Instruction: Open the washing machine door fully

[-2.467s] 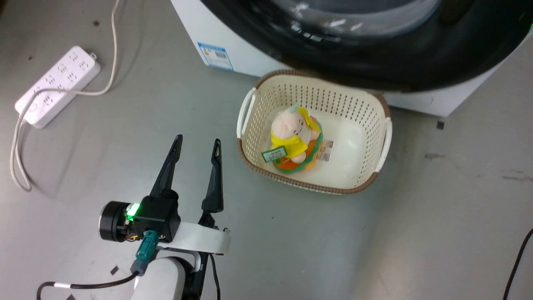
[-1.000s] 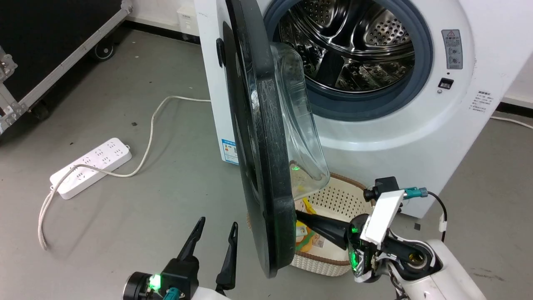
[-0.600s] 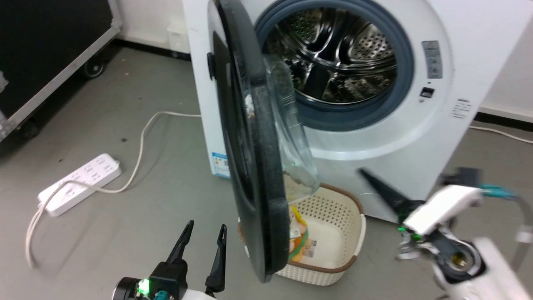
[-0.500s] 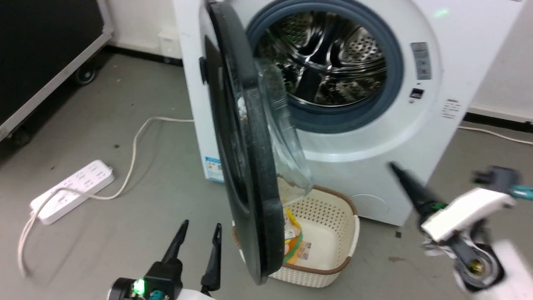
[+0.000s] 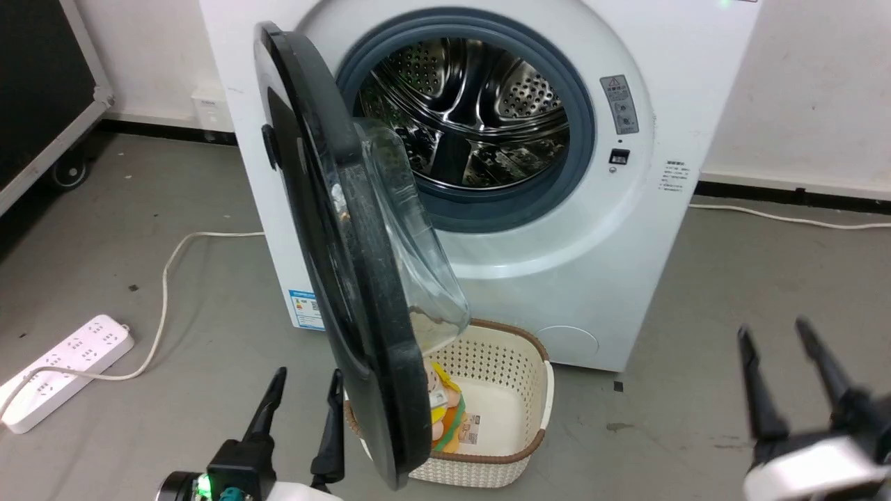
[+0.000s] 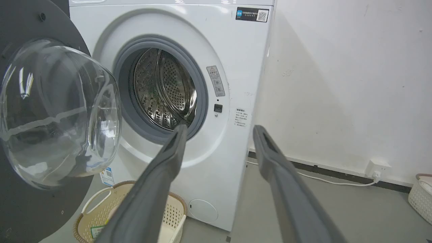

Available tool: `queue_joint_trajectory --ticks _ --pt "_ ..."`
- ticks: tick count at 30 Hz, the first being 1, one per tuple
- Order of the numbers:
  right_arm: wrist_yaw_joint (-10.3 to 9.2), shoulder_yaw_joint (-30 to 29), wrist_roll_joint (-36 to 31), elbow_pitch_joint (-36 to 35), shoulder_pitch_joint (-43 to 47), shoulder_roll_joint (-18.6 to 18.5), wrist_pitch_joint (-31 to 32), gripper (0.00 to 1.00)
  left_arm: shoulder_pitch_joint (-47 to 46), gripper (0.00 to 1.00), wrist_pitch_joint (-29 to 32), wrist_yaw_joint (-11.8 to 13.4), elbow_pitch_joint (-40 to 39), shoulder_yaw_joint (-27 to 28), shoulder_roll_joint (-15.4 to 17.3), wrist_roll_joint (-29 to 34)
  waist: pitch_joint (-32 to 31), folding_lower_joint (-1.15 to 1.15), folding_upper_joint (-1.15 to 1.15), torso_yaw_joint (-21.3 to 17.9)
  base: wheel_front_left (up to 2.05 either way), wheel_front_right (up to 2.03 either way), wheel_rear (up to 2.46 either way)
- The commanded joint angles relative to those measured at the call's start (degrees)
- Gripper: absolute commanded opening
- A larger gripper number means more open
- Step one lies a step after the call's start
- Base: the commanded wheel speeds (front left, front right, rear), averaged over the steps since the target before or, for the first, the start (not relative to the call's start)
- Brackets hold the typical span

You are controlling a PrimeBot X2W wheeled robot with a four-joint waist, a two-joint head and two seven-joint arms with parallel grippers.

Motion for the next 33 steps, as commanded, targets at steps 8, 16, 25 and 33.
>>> queue_joint_trajectory --ticks 8,16,25,33 --pt "0.06 -5.51 -11.32 -8.16 12.81 10.41 -0.70 1.00 1.73 1.00 -0.30 -1.46 0.42 0.36 0.10 -0.38 0.26 0.01 0.00 -1.38 0.00 0.00 0.00" --pt "0.06 -4.22 -9.42 -6.43 13.95 10.58 -0.71 1.00 2.28 0.29 -0.30 -1.24 0.81 -0.30 0.10 -1.00 0.58 0.01 0.00 -1.49 0.00 0.00 0.00" --pt "0.06 -4.66 -8.85 -6.05 12.64 10.59 -0.72 1.00 0.71 0.00 -0.30 0.50 -6.23 1.89 0.10 -2.55 0.95 0.01 0.00 -0.91 0.00 0.00 0.00" --pt "0.06 -4.55 -8.33 -5.90 12.13 10.59 -0.72 1.00 -4.75 0.00 -0.30 3.75 -20.82 4.60 0.10 -3.19 0.89 0.01 0.00 -0.82 0.00 0.00 0.00"
